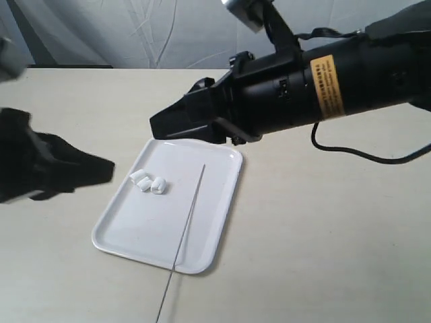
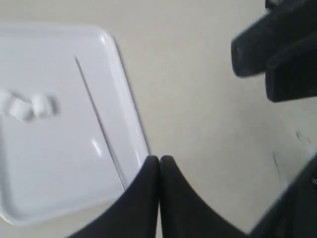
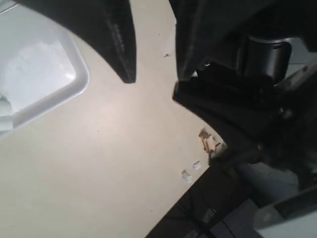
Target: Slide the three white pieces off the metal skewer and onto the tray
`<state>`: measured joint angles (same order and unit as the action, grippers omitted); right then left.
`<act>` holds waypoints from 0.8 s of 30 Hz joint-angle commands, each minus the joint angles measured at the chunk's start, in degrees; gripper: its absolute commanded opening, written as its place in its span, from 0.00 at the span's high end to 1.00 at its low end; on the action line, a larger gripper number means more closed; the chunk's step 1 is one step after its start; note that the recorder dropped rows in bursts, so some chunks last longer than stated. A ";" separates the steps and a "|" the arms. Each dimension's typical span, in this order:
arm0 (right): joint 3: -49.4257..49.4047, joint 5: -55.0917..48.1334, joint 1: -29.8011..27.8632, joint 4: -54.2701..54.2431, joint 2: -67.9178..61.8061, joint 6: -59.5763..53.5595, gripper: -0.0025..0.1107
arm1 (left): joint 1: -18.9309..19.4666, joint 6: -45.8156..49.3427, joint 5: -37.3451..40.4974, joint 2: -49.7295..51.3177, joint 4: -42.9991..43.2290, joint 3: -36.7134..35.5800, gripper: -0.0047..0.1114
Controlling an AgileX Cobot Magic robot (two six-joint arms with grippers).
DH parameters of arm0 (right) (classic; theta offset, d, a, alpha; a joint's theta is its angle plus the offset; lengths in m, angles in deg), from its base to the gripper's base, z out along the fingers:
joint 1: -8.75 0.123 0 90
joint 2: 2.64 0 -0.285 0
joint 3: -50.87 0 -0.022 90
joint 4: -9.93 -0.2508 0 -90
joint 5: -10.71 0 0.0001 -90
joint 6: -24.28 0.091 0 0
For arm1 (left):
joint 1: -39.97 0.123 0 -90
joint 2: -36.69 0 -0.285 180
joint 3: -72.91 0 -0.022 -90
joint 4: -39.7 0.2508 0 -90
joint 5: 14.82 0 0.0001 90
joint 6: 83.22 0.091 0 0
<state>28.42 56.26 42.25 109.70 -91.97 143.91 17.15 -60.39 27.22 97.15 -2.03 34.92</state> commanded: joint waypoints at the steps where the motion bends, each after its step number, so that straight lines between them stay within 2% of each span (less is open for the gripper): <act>1: -0.31 2.12 -0.30 0.18 3.89 0.95 0.87 | -0.18 -10.99 -7.95 -14.91 15.13 0.23 0.96; 6: -0.39 6.26 -0.30 0.18 5.29 0.95 0.96 | -0.18 -28.32 -6.30 -27.11 42.88 1.81 0.96; 8: -0.84 6.87 -0.30 0.18 5.29 0.95 0.96 | -0.18 -36.83 -2.99 -30.39 54.71 2.21 0.96; 10: -1.92 5.84 -0.30 0.18 5.29 0.95 0.96 | -0.18 -43.97 -0.29 -33.08 61.55 2.30 0.96; 16: -6.26 -2.45 -0.30 0.18 5.29 0.69 0.96 | -0.18 -41.63 -2.52 -34.61 60.29 0.20 0.96; 20: -9.06 -4.53 -0.30 0.18 5.29 -0.56 0.96 | -0.18 -37.14 -8.98 -34.61 54.01 -7.24 0.96; 24: -10.10 -4.53 -0.30 0.18 5.29 -2.35 0.96 | -0.18 -35.31 -16.35 -32.67 52.83 -16.01 0.96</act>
<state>18.88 52.32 42.25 110.02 -87.05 143.13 17.15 -97.21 15.99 63.05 52.20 24.03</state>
